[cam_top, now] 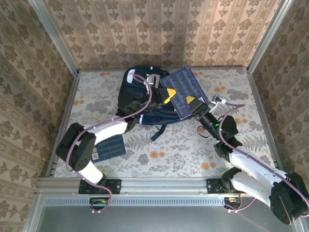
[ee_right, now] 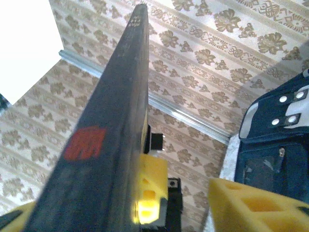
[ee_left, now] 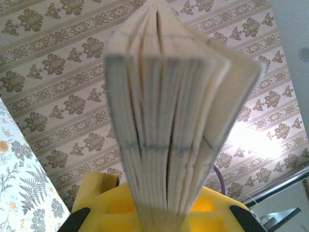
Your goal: Pack the student bag
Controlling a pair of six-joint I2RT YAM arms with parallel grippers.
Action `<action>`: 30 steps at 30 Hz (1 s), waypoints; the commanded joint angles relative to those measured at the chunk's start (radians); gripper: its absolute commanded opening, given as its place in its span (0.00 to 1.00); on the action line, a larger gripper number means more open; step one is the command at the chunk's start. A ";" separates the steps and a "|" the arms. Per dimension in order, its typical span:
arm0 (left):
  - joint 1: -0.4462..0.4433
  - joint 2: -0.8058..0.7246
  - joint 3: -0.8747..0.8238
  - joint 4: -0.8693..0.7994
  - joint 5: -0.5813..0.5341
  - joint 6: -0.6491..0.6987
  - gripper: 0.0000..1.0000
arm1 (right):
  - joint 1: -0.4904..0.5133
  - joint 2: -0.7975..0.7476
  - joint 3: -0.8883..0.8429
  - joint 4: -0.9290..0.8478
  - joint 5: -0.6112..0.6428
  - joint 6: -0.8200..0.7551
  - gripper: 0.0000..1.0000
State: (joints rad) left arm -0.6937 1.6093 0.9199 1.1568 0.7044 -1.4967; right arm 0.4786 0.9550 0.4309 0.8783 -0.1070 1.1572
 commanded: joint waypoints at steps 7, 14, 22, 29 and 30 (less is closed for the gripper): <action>-0.007 0.006 0.028 0.033 -0.045 0.045 0.00 | 0.025 -0.031 -0.002 0.044 0.117 -0.012 0.41; -0.009 0.024 0.036 0.024 -0.054 0.045 0.00 | 0.030 -0.047 -0.019 0.033 0.119 -0.008 0.42; -0.016 0.026 0.041 0.006 -0.056 0.053 0.00 | 0.049 -0.005 -0.027 0.058 0.109 0.009 0.39; -0.020 0.029 0.046 -0.019 -0.053 0.067 0.00 | 0.051 -0.011 -0.032 0.032 0.143 -0.008 0.00; -0.021 0.028 0.045 -0.031 -0.048 0.074 0.00 | 0.051 -0.027 -0.036 -0.002 0.167 -0.011 0.00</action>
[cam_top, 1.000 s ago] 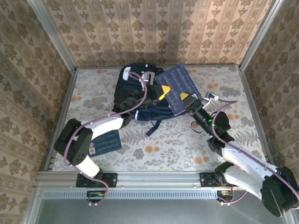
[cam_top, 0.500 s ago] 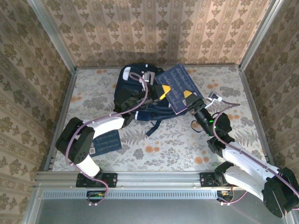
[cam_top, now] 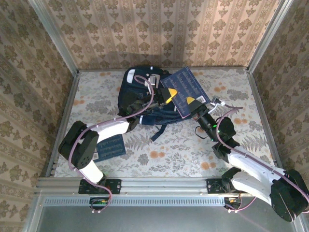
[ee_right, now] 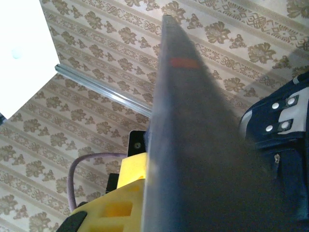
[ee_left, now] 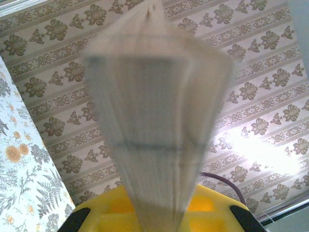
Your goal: Pack the student bag
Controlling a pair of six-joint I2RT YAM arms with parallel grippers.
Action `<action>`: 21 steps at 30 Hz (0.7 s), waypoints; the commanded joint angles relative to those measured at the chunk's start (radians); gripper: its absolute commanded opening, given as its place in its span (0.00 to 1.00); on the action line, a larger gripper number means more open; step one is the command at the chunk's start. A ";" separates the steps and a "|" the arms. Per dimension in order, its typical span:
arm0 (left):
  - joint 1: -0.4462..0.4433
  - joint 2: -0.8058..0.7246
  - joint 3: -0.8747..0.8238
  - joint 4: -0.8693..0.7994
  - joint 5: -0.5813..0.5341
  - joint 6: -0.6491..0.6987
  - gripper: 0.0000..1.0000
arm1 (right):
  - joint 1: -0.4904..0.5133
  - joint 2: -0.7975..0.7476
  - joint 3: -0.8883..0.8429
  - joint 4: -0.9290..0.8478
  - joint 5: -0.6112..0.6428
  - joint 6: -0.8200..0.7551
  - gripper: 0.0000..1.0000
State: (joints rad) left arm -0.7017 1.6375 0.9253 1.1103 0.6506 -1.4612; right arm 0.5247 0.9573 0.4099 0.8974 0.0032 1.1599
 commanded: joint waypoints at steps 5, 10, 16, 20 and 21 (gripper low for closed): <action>0.009 -0.023 0.048 -0.206 0.045 0.148 0.44 | -0.003 -0.159 0.002 -0.293 0.148 -0.118 0.00; 0.043 -0.088 0.215 -0.937 -0.066 0.599 0.64 | -0.036 -0.311 0.028 -0.656 0.254 -0.209 0.00; 0.055 0.103 0.550 -1.427 -0.227 0.882 0.62 | -0.144 -0.468 -0.042 -0.849 0.188 -0.205 0.00; 0.059 0.308 0.768 -1.543 -0.178 0.918 0.61 | -0.168 -0.560 -0.059 -0.938 0.186 -0.239 0.00; 0.059 0.352 0.823 -1.569 -0.170 0.925 0.61 | -0.171 -0.577 -0.059 -0.955 0.189 -0.255 0.00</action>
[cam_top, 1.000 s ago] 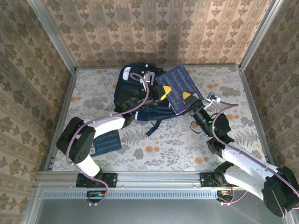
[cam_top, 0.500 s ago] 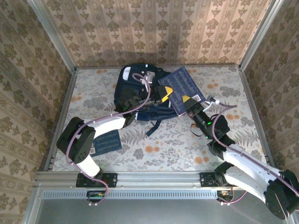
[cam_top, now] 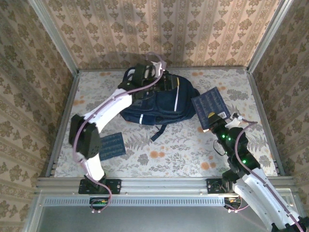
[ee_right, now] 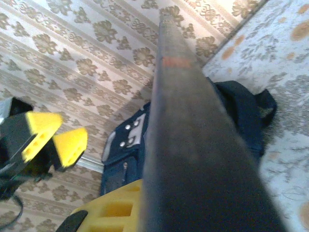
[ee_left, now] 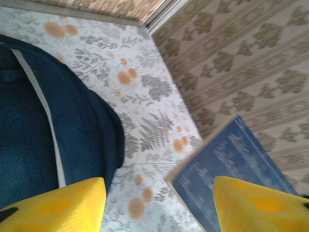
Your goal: Pack the student bag
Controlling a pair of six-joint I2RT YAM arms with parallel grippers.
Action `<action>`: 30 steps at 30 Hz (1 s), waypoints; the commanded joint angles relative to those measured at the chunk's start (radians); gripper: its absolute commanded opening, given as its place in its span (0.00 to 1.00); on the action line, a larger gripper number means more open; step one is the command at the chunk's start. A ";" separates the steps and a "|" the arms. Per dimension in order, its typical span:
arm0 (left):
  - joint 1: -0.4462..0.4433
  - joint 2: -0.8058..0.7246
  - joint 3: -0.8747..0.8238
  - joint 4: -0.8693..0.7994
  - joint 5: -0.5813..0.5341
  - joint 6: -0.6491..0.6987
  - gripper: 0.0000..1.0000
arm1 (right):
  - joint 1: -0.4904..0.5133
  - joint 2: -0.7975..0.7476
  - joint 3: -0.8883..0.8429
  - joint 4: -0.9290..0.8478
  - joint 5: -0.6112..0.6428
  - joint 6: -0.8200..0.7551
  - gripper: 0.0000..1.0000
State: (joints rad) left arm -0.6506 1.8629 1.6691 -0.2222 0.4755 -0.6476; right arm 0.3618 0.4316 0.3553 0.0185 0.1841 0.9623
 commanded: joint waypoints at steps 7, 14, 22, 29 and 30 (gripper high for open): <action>0.005 0.348 0.320 -0.319 -0.006 0.132 0.57 | -0.034 -0.110 -0.011 -0.152 0.006 -0.097 0.00; 0.003 0.485 0.489 -0.349 0.017 0.131 0.53 | -0.061 -0.098 -0.062 -0.109 -0.024 -0.085 0.00; 0.000 0.618 0.632 -0.370 0.068 0.086 0.42 | -0.114 -0.050 -0.070 -0.068 -0.079 -0.069 0.00; -0.001 0.634 0.617 -0.417 0.005 0.108 0.42 | -0.149 -0.054 -0.080 -0.069 -0.104 -0.050 0.00; -0.003 0.633 0.614 -0.420 -0.006 0.114 0.42 | -0.149 -0.054 -0.083 -0.068 -0.104 -0.045 0.00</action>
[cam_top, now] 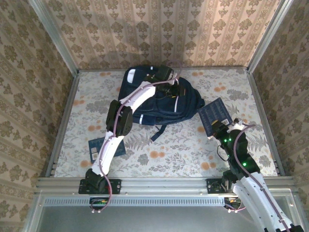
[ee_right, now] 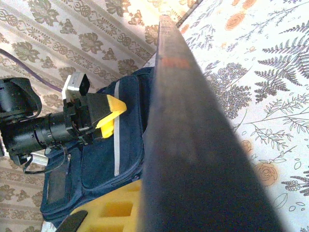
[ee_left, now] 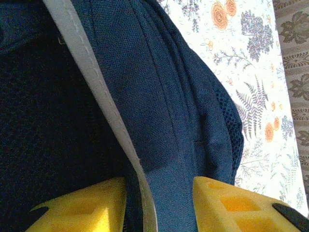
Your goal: Pack the student bag
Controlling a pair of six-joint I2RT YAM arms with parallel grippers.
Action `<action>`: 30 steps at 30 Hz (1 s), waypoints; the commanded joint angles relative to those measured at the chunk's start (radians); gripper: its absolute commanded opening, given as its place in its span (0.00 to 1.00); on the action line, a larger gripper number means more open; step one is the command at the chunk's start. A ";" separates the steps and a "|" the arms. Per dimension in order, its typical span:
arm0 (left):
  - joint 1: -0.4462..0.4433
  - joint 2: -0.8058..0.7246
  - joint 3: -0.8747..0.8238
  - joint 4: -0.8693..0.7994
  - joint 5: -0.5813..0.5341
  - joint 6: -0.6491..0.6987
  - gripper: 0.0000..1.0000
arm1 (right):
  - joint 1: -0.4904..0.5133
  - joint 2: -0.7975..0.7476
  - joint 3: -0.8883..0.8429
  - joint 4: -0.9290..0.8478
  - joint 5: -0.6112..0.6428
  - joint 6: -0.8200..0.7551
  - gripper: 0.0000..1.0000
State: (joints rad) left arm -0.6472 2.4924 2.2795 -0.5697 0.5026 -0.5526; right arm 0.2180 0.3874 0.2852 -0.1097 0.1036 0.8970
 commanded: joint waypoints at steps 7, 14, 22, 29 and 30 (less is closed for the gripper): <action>-0.025 0.030 0.054 -0.104 -0.078 0.060 0.25 | -0.010 0.011 -0.012 0.086 -0.043 0.021 0.00; -0.037 -0.043 0.051 -0.153 -0.144 0.173 0.00 | -0.010 0.024 0.113 -0.034 -0.053 -0.072 0.00; -0.014 -0.290 0.010 -0.271 -0.091 0.293 0.00 | -0.007 0.096 0.278 -0.189 -0.053 -0.197 0.00; 0.038 -0.497 -0.010 -0.385 0.029 0.368 0.00 | -0.007 0.120 0.332 -0.239 -0.135 -0.232 0.00; 0.043 -0.525 -0.011 -0.405 0.027 0.381 0.00 | -0.006 0.121 0.327 -0.224 -0.168 -0.215 0.00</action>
State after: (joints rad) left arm -0.6125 2.0918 2.2471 -0.9337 0.4351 -0.2512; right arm 0.2127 0.5129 0.5774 -0.3241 0.0093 0.6903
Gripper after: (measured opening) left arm 0.063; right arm 0.147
